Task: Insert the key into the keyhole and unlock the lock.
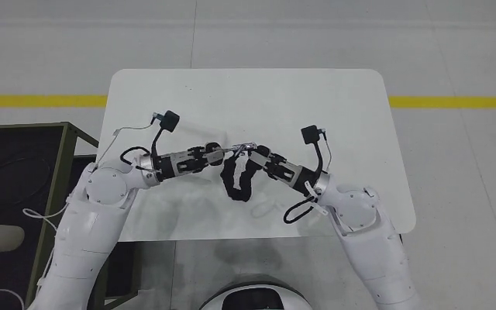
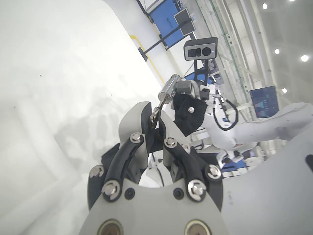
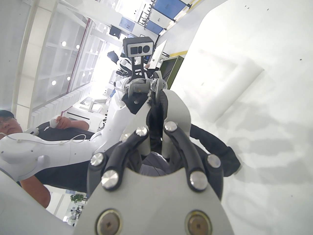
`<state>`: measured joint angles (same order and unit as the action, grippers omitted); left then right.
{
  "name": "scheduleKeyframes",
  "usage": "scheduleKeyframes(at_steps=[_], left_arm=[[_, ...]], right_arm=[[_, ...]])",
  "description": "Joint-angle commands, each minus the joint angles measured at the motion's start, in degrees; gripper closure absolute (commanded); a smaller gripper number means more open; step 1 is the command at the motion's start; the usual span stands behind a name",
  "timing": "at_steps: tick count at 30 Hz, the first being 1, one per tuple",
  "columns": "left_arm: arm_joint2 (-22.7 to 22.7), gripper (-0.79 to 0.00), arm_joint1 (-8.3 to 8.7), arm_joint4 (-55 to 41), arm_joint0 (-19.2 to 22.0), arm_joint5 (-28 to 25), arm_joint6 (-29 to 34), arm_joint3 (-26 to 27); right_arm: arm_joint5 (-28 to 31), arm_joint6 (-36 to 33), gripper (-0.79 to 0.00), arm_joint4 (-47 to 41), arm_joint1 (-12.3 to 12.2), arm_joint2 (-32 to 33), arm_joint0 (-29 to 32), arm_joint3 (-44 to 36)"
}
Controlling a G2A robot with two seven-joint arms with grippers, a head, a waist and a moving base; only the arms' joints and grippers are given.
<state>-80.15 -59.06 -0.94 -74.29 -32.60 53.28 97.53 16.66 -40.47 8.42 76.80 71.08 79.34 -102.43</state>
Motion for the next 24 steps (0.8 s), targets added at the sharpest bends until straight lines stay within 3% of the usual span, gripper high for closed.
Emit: scheduleKeyframes(at_steps=[1,6,9,24], left_arm=[[0.3,0.0,-0.1,3.3,-0.9,-5.0,-2.7,1.1],[-0.7,0.0,-0.38,14.2,-2.8,-14.0,-11.4,2.5],[-1.6,0.0,-0.6,23.9,-3.7,-16.6,-16.7,3.5],[-3.1,0.0,-1.61,65.8,-7.5,-18.0,-45.8,7.6]], right_arm=[[-0.6,0.0,0.0,0.2,-0.1,0.1,-0.2,0.0],[-1.4,-0.4,0.0,-0.4,-0.3,0.2,-0.6,-0.2],[-2.1,-0.7,0.0,-0.3,-0.4,0.1,-0.8,-0.3],[-5.9,-1.5,0.0,0.1,-1.0,-1.1,-1.9,-0.1]])
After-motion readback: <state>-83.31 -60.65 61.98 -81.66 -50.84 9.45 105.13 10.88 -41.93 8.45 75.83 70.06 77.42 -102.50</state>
